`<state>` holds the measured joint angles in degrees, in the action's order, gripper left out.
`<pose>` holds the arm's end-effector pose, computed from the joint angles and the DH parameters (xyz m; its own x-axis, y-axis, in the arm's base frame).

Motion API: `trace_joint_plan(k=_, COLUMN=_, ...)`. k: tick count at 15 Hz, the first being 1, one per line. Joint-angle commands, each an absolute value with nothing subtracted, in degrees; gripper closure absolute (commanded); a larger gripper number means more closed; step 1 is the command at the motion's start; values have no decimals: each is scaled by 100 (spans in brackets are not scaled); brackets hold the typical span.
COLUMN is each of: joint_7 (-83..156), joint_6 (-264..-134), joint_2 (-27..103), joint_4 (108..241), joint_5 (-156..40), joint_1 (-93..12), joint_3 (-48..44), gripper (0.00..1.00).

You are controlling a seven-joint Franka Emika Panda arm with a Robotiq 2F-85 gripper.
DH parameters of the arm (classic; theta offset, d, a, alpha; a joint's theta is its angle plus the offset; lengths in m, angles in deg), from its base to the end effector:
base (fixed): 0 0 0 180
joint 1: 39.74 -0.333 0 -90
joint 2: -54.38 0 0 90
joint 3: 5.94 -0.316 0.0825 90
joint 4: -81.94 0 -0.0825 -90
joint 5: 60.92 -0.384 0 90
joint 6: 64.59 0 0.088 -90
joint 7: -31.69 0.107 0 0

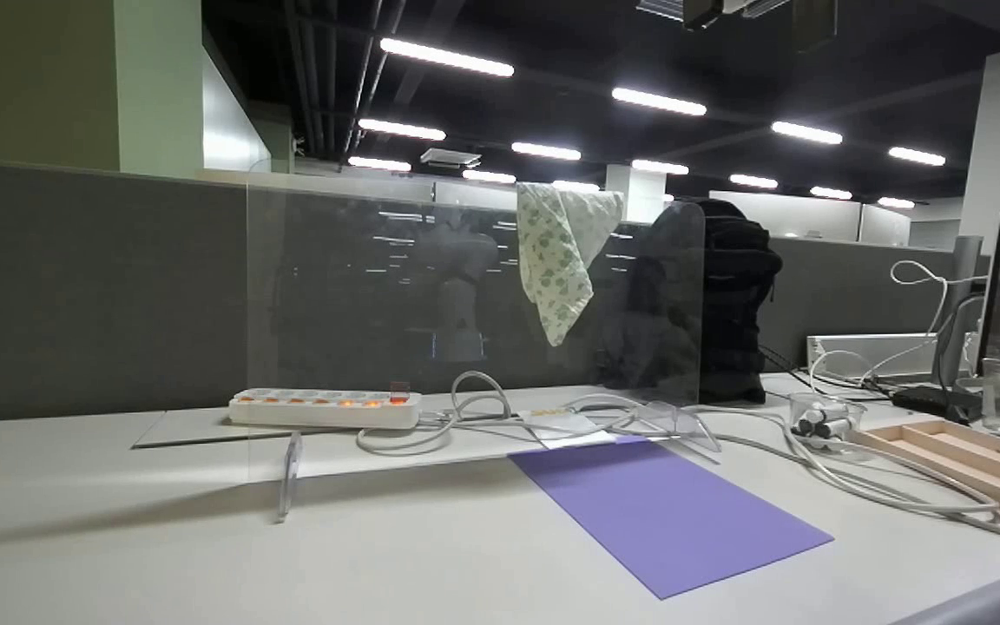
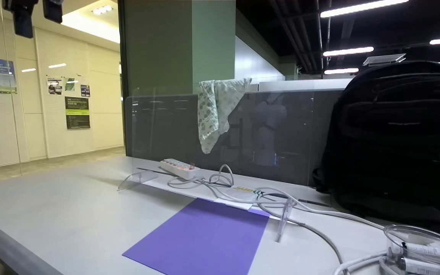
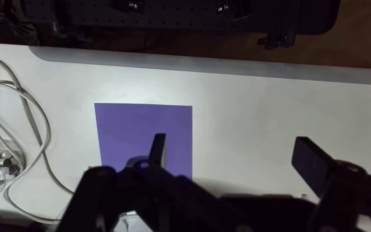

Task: Pick up the cloth and put it on the table

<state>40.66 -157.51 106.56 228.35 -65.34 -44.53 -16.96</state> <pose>0.2640 0.0933 0.5312 0.9991 0.0376 -0.0191 0.0390 -0.9961 0.0786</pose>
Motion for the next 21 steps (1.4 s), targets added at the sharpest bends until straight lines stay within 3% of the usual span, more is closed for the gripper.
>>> trace_joint_plan(k=1, joint_7=4083, joint_6=-15742, joint_2=10647, joint_4=22823, joint_5=-6515, joint_1=-4481, joint_3=-1674, gripper=0)
trace_joint_plan(k=8, joint_7=4355, joint_6=-17225, joint_2=11109, joint_4=23599, joint_5=-5664, joint_1=-3383, joint_3=-999, gripper=0)
trace_joint_plan(k=13, joint_7=4293, joint_6=-19239, joint_2=10560, joint_4=23762, joint_5=-4804, joint_1=-2324, joint_3=-207, gripper=0)
trace_joint_plan(k=19, joint_7=3688, joint_6=-20628, joint_2=8968, joint_4=23229, joint_5=-5617, joint_1=-2684, joint_3=335, gripper=0)
trace_joint_plan(k=20, joint_7=3714, joint_6=-20642, joint_2=9613, joint_4=23678, joint_5=-5395, joint_1=-2360, joint_3=168, gripper=0)
trace_joint_plan(k=21, joint_7=3677, joint_6=-20669, joint_2=9364, joint_4=23578, joint_5=-5532, joint_1=-2470, joint_3=200, gripper=0)
